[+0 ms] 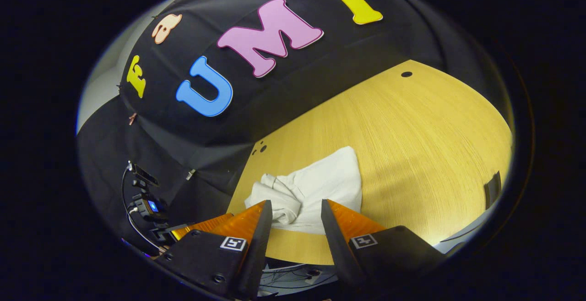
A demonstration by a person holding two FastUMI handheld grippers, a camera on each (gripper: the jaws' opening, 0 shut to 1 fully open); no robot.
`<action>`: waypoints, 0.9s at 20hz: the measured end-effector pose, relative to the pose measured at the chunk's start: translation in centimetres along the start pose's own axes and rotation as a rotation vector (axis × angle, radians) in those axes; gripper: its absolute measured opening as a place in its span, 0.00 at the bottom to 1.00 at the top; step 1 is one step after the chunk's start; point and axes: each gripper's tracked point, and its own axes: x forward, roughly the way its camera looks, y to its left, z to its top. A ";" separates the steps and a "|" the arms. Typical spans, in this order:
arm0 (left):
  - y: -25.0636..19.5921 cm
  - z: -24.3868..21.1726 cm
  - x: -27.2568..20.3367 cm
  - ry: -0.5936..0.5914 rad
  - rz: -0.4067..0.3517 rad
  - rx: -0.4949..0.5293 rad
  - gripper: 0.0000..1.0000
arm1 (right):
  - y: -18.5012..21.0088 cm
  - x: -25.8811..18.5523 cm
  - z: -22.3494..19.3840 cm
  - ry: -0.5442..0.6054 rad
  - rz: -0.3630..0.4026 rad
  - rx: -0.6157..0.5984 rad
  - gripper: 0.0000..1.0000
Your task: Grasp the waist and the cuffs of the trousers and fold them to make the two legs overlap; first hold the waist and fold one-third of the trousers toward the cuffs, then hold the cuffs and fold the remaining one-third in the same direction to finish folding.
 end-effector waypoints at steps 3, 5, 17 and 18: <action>1.8 1.2 -1.4 -0.054 0.032 -0.021 0.83 | 2.2 -0.5 0.8 -0.052 0.025 -0.051 0.71; 2.8 1.5 -2.4 -0.072 0.052 -0.040 0.83 | 3.3 -0.6 0.8 -0.062 0.042 -0.094 0.75; 4.8 -0.1 -5.5 -0.090 0.130 -0.105 0.83 | 4.5 1.3 -2.0 0.028 0.073 -0.132 0.96; 5.2 -0.3 -5.6 -0.091 0.138 -0.102 0.83 | 4.7 1.6 -2.0 0.035 0.073 -0.139 0.96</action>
